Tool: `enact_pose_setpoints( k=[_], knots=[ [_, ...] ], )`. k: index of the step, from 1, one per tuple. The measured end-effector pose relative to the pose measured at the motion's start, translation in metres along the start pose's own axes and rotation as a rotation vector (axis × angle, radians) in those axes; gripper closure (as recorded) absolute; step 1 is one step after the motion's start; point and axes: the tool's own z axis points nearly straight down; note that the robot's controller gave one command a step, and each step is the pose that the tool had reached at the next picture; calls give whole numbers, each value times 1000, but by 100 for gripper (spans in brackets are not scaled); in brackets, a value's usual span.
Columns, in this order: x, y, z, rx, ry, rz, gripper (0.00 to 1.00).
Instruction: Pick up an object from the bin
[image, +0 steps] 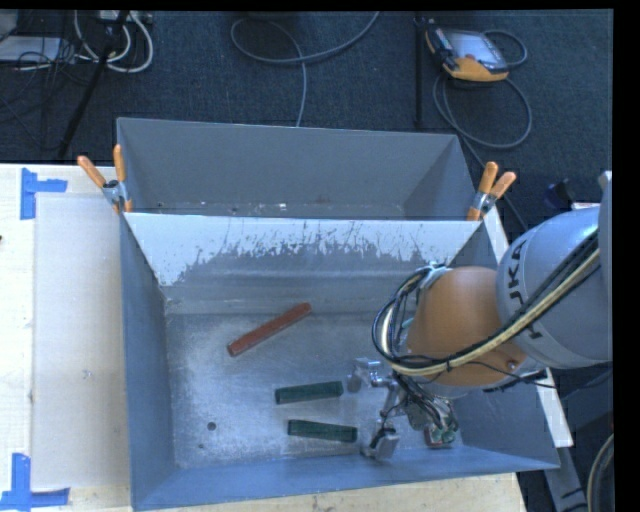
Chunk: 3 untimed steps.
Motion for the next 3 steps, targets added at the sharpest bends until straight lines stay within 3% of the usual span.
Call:
enact_pose_setpoints(
  k=[1,2,3],
  knots=[
    [-12,53,1,0,6,-80,0],
    [-9,52,2,0,14,-83,100],
    [-15,21,-128,2,6,-72,100]
  ],
)
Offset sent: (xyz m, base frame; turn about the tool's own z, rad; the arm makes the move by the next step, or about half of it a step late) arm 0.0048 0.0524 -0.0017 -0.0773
